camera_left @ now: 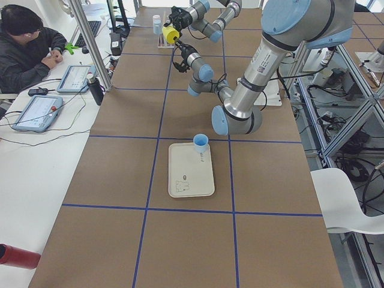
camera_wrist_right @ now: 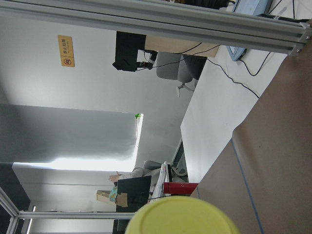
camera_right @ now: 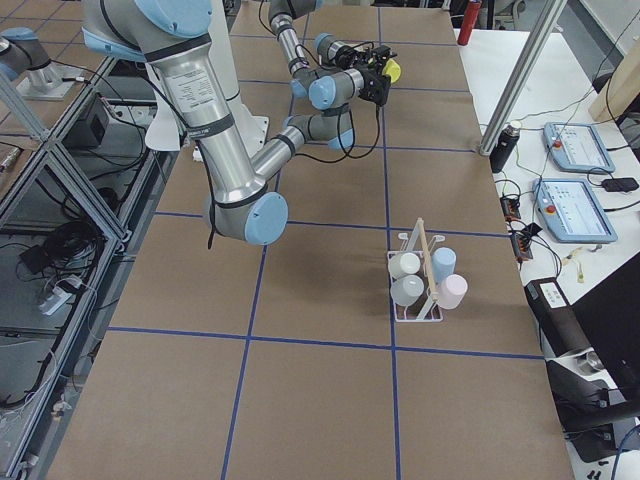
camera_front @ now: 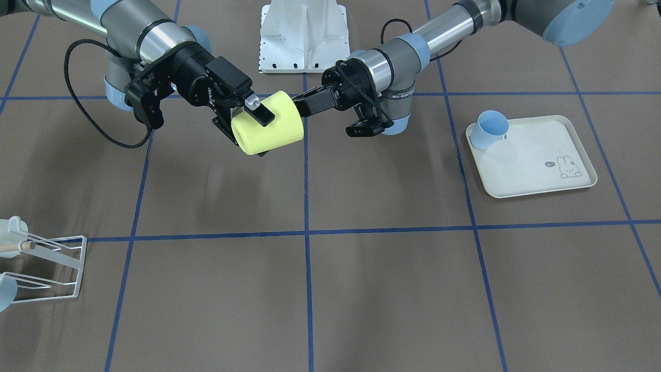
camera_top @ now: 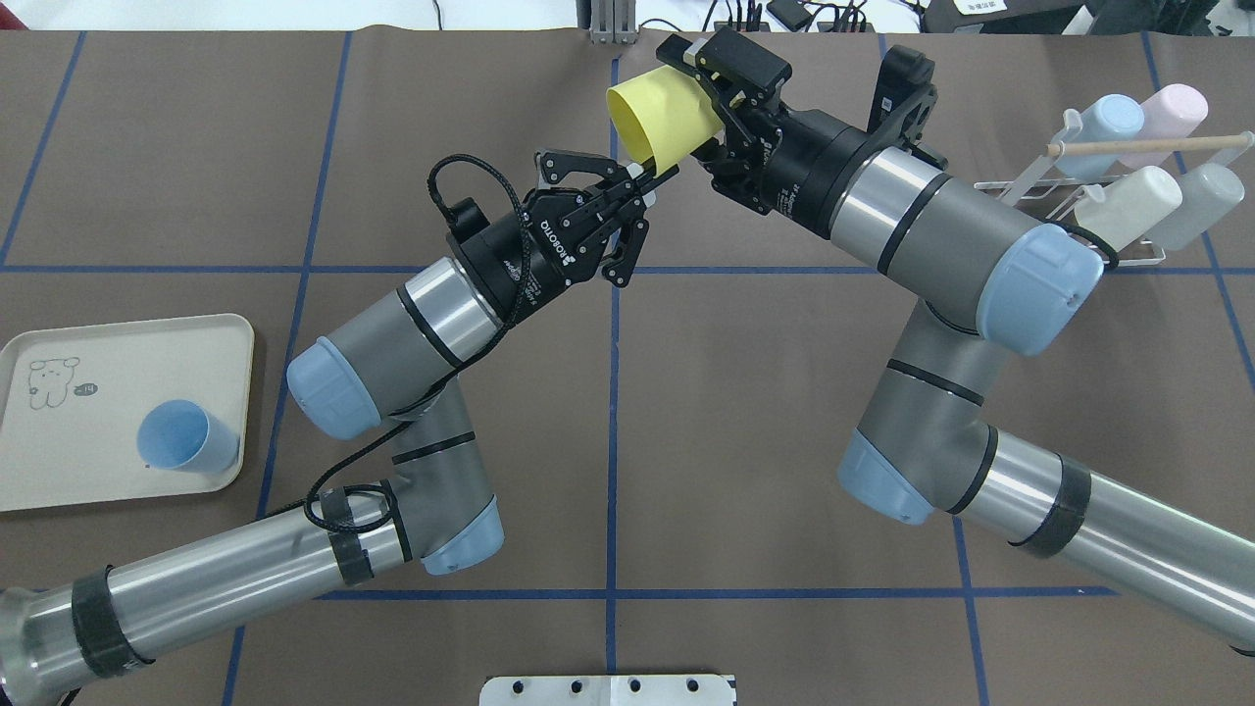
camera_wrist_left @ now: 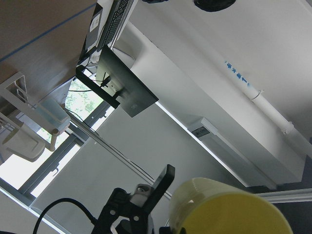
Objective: Transfer IKEA cup to right arm and place on rack
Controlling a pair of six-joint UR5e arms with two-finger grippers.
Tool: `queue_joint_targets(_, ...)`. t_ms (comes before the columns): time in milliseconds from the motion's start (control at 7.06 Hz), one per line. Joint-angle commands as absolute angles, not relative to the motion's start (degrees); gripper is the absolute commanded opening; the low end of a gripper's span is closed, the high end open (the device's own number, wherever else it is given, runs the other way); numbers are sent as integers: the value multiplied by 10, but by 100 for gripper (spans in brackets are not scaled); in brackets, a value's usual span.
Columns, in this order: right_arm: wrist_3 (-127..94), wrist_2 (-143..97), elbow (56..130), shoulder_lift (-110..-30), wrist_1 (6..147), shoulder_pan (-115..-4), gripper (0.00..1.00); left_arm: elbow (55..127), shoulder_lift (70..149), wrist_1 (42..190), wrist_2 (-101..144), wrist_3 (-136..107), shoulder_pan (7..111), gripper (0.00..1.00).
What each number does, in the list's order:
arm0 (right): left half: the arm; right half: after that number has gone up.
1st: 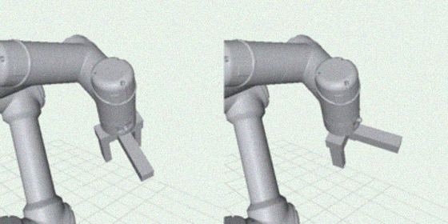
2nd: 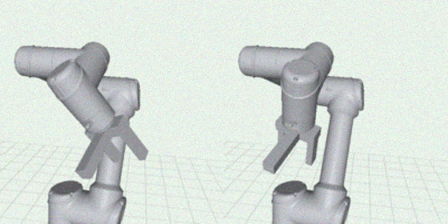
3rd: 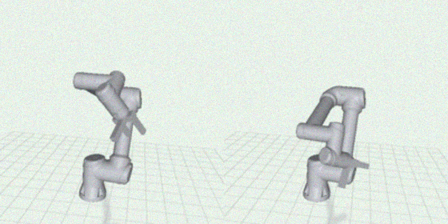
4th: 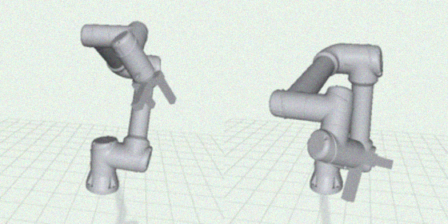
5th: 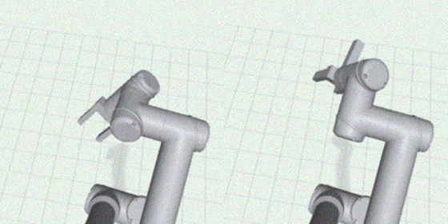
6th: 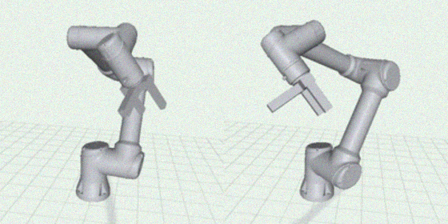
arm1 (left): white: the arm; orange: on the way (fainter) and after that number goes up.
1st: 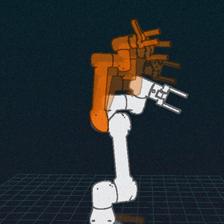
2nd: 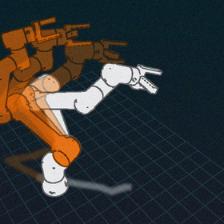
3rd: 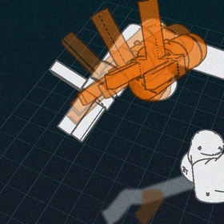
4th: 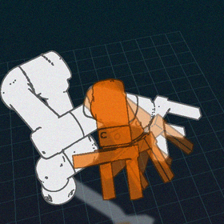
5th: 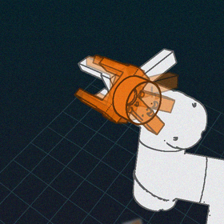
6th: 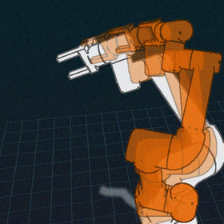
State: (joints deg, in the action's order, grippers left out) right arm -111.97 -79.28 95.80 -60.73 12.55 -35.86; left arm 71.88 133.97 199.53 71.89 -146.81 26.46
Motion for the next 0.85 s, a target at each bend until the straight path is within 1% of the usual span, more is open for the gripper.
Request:
queue_joint_targets(0,-1120,-793,957,-608,122,-359,51,713,1339,1997,719,-1468,265,0)
queue_joint_targets(142,-1120,-792,957,-607,122,-359,1,713,1339,1999,720,-1466,265,43)
queue_joint_targets(283,-1121,-793,955,-607,122,-359,0,713,1339,1998,719,-1466,265,84)
queue_joint_targets(425,-1120,-793,954,-607,122,-359,0,713,1338,1998,718,-1451,266,100)
queue_joint_targets(709,-1120,-792,955,-604,122,-362,0,712,1335,2003,720,-1405,265,100)
